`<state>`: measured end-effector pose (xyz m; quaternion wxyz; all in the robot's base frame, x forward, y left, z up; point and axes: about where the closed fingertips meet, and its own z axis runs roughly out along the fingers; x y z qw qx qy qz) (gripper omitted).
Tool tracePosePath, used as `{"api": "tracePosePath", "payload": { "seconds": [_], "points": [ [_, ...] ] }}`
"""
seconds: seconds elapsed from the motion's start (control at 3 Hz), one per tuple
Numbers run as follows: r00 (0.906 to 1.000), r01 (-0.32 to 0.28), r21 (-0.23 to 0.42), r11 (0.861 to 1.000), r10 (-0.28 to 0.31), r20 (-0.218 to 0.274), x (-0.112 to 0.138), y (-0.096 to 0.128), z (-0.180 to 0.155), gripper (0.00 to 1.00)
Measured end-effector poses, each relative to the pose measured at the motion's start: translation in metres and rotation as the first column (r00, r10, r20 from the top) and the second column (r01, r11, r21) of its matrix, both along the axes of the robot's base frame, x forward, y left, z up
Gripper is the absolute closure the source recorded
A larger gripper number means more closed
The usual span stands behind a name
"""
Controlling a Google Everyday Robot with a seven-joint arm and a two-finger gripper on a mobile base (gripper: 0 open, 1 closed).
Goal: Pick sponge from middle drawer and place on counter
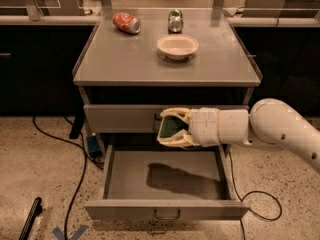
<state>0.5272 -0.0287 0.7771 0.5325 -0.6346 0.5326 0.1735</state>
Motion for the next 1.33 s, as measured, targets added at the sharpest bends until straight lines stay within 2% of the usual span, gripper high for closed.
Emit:
{"api": "tracePosePath", "payload": {
  "seconds": [0.33, 0.67, 1.0, 1.33],
  "points": [
    [1.0000, 0.000, 0.000, 1.000, 0.000, 0.000, 0.000, 0.000, 0.000, 1.00],
    [0.9994, -0.024, 0.032, 0.999, 0.025, -0.024, 0.002, 0.012, -0.013, 1.00],
    [0.9986, -0.047, 0.033, 0.998, 0.046, 0.026, 0.031, 0.024, 0.005, 1.00],
    [0.9923, -0.075, -0.003, 0.997, 0.075, 0.099, 0.069, 0.040, 0.043, 1.00]
  ]
}}
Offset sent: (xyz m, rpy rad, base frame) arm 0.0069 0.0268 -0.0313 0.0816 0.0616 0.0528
